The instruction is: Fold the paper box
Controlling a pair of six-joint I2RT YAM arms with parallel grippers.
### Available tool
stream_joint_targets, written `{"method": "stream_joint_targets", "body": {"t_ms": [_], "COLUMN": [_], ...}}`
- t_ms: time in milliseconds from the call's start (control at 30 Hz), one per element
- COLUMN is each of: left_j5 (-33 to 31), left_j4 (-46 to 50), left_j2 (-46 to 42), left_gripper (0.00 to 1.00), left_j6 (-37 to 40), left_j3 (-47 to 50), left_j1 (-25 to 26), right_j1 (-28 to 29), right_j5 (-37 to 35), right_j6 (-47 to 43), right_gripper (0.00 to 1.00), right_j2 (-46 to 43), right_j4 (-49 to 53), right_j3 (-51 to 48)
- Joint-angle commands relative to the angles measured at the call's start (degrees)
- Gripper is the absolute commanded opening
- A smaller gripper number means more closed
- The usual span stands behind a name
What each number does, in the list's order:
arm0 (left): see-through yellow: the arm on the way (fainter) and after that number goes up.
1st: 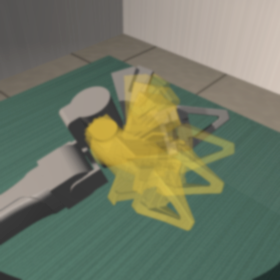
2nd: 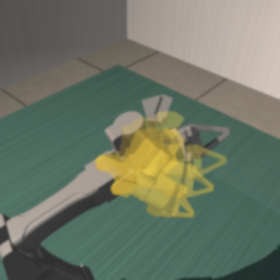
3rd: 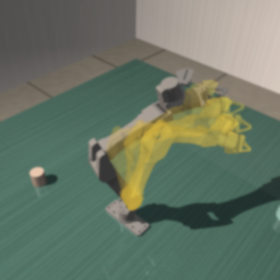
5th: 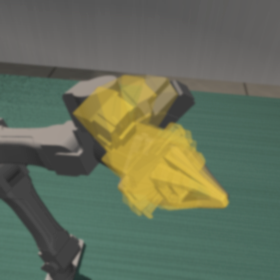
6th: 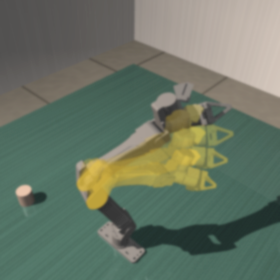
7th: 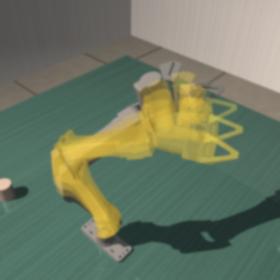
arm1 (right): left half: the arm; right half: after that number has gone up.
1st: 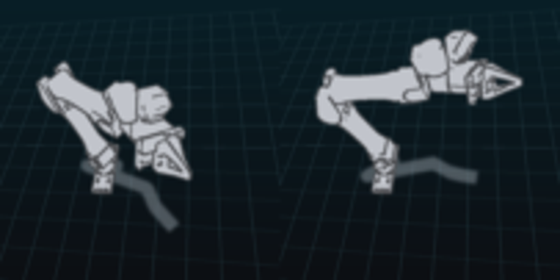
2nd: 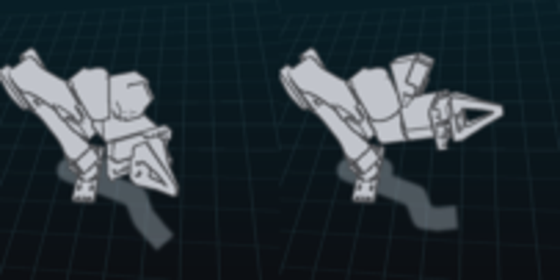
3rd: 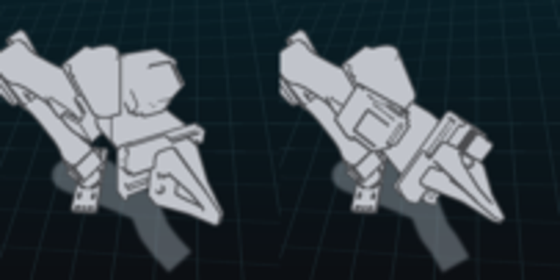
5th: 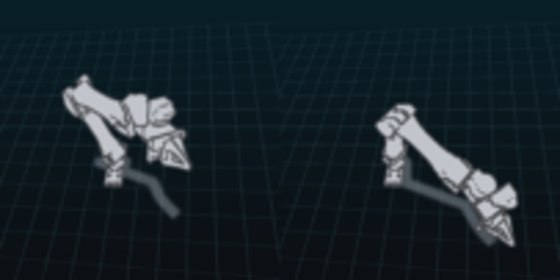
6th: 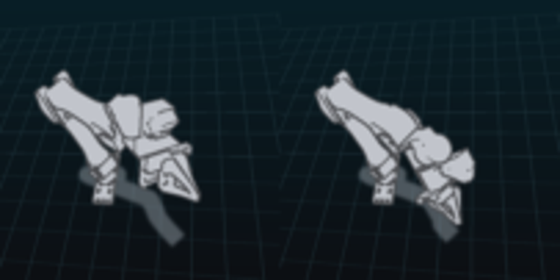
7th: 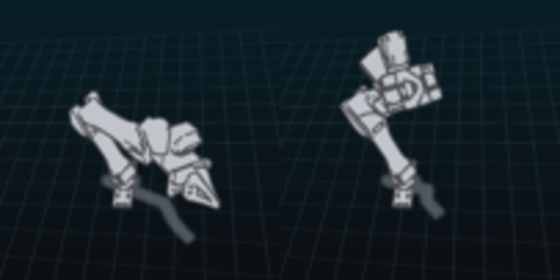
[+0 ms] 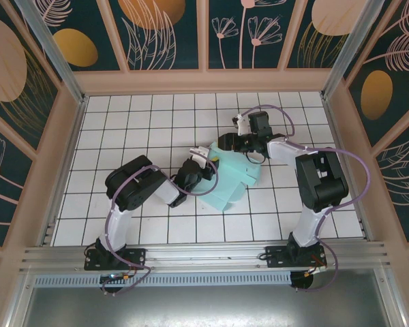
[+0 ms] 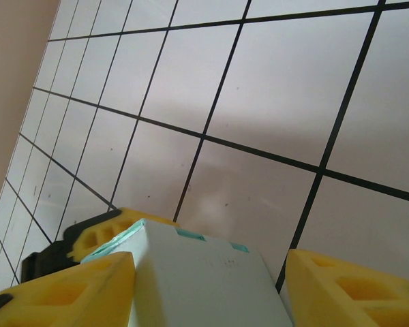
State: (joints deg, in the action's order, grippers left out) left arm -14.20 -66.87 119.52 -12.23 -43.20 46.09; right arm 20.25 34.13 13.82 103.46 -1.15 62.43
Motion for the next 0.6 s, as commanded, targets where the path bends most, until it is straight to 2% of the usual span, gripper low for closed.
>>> {"method": "stream_joint_targets", "body": {"t_ms": [0, 167, 400, 567], "left_j5": [-0.54, 2.48, 8.65, 8.58], "left_j4": [-1.37, 1.2, 3.3, 3.17], "left_j2": [-3.36, -4.19, -1.14, 1.16], "left_gripper": [0.53, 0.5, 0.34, 0.27], "left_j6": [3.3, 5.66, 4.27, 1.63], "left_j3": [1.42, 0.51, -3.43, -4.59], "left_j1": [0.21, -0.48, -2.25, -3.37], "right_j1": [0.54, 0.55, 0.56, 0.51], "right_j5": [-4.04, -3.47, -2.6, -2.53], "right_j6": [-1.39, -1.17, -0.99, -1.06], "right_gripper": [0.59, 0.59, 0.59, 0.59], "right_j2": [1.59, 0.74, -0.35, -1.07], "right_j4": [5.7, 5.45, 4.94, 4.97], "right_j3": [-1.46, -2.01, -2.93, -3.51]}}
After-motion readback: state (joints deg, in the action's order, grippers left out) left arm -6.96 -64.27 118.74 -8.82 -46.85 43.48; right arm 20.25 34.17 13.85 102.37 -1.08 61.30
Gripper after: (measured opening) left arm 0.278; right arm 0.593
